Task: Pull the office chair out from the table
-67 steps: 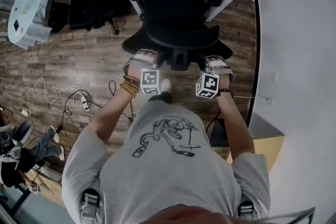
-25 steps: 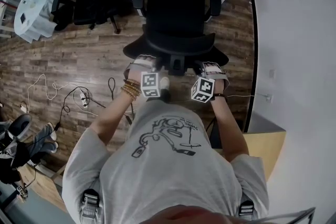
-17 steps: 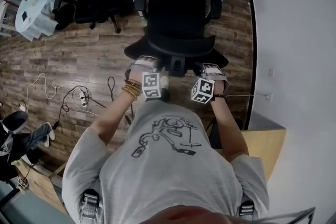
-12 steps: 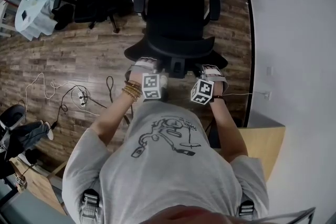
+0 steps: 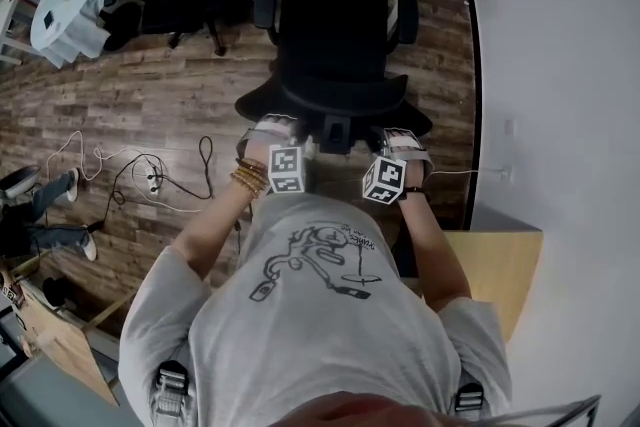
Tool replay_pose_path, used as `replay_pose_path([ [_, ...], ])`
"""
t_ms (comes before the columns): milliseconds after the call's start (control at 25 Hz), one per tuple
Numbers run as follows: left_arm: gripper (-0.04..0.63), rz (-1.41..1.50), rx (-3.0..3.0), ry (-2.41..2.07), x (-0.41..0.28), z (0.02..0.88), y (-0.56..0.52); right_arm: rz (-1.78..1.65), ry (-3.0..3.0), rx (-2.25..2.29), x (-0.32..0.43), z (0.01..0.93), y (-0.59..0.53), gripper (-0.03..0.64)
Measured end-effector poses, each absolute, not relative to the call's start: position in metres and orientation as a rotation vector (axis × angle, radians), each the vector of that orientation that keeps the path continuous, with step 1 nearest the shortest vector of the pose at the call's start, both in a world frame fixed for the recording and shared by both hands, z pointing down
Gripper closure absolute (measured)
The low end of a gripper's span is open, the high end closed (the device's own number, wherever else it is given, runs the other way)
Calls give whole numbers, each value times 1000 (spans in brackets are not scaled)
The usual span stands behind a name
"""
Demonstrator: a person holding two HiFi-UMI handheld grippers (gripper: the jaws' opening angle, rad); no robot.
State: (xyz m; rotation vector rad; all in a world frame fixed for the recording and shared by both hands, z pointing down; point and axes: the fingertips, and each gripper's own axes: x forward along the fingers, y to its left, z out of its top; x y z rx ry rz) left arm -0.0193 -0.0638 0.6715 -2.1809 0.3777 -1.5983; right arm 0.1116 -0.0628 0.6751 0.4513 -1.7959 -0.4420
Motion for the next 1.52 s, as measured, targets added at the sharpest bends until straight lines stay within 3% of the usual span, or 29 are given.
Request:
replay_pose_path([
  [480, 500, -1601, -2165, 413, 2, 685, 34, -471, -1809, 467, 132, 689, 35, 505],
  [1520, 500, -1590, -2180, 380, -6, 677, 114, -452, -1812, 461, 125, 679, 118, 505],
])
